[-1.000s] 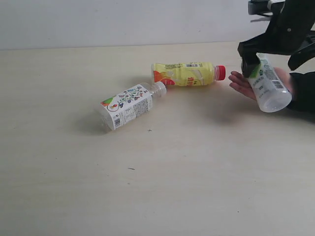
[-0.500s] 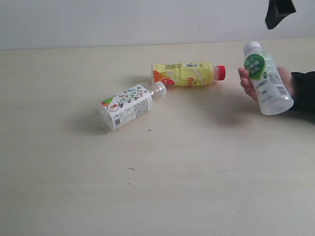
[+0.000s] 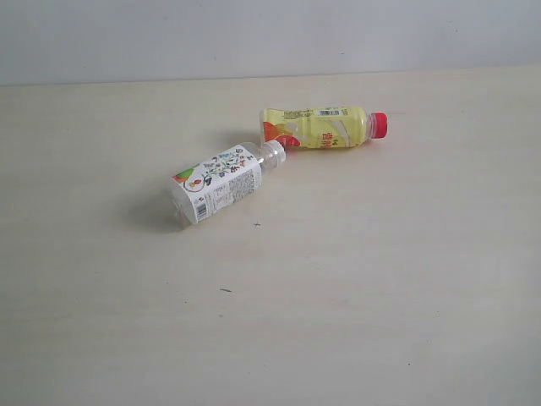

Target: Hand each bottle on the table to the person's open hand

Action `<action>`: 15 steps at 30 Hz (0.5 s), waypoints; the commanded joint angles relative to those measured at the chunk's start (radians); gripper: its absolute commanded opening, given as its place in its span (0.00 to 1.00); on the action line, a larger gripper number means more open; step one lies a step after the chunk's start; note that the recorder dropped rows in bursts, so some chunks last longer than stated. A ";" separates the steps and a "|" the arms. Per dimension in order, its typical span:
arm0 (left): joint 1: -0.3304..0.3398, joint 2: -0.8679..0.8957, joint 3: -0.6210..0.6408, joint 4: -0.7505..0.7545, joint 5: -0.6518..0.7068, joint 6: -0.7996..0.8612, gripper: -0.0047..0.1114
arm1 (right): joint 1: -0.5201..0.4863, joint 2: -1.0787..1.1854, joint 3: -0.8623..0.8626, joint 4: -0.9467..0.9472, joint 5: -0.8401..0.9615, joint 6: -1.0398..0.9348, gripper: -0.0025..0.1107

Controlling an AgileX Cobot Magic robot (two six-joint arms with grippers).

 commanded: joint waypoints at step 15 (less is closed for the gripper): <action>-0.006 -0.007 0.000 -0.001 -0.007 -0.005 0.04 | -0.002 -0.007 0.000 0.000 -0.009 -0.019 0.88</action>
